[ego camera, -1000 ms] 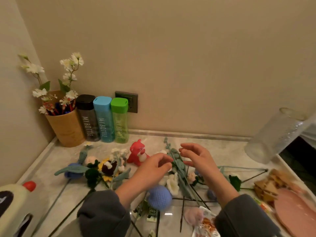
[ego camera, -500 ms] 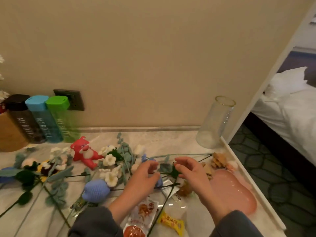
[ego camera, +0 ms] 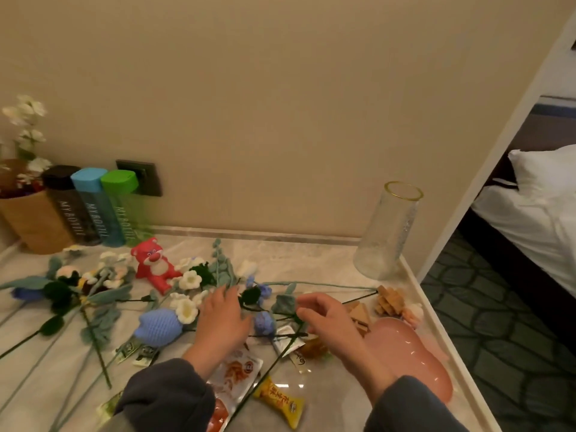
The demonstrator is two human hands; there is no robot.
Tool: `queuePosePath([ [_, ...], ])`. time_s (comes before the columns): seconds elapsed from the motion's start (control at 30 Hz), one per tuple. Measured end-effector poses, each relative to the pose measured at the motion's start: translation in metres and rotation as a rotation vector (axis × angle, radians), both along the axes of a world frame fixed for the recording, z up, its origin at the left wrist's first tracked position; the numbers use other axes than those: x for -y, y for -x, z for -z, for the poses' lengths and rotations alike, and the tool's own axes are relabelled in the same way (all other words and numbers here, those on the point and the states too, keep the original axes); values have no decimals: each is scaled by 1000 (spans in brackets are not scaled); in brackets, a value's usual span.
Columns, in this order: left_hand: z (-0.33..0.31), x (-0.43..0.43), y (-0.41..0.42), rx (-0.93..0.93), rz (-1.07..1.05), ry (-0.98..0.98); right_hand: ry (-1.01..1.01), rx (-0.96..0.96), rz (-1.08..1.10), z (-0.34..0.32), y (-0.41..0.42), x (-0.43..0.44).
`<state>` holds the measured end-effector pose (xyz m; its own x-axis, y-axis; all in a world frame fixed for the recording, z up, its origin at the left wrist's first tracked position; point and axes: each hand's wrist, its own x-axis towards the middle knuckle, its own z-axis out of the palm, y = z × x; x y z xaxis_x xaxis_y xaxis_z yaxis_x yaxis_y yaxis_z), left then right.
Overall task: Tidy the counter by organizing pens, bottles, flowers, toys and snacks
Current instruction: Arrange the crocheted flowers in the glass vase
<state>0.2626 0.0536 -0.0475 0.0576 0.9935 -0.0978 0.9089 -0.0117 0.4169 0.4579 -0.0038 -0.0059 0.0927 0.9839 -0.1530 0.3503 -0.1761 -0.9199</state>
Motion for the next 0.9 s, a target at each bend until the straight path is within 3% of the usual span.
queuePosePath([
  [0.2, 13, 9, 10, -141, -70, 35, 33, 17, -106, 7, 25, -16],
  [0.37, 13, 5, 7, -127, -108, 18, 44, 17, -138, 18, 32, -24],
  [0.7, -8, -9, 21, 438, -294, -176, 35, 74, -267, 23, 33, -39],
  [0.9, -19, 3, 37, 692, -374, -322, 55, 365, -608, 30, 71, -39],
])
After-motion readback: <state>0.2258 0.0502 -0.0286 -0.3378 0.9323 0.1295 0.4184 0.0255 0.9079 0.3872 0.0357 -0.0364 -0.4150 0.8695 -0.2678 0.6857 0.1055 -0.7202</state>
